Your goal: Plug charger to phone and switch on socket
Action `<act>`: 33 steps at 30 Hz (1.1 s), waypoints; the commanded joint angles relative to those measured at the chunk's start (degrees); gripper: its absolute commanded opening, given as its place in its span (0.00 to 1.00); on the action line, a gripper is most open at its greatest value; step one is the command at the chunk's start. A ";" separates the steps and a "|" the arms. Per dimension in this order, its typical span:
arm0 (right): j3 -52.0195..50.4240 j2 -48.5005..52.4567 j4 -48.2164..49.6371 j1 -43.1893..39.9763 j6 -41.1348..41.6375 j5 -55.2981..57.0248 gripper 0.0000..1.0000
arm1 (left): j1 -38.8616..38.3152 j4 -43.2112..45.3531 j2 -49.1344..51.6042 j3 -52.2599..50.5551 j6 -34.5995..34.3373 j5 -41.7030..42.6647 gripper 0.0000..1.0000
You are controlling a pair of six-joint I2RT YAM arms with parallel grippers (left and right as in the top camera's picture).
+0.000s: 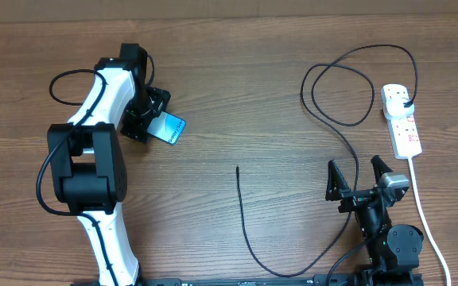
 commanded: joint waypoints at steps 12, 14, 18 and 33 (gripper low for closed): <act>-0.61 -0.61 0.17 0.33 0.04 0.79 1.00 | -0.11 1.36 0.96 0.70 0.46 -1.90 1.00; -0.61 -0.61 0.17 0.33 0.04 0.79 1.00 | -0.11 1.64 0.98 0.61 0.44 -1.95 1.00; -0.61 -0.61 0.17 0.33 0.04 0.79 1.00 | -0.11 2.47 0.98 0.39 -0.24 -1.90 1.00; -0.61 -0.61 0.17 0.33 0.04 0.79 1.00 | -0.11 3.02 1.01 -0.98 -1.05 -1.53 1.00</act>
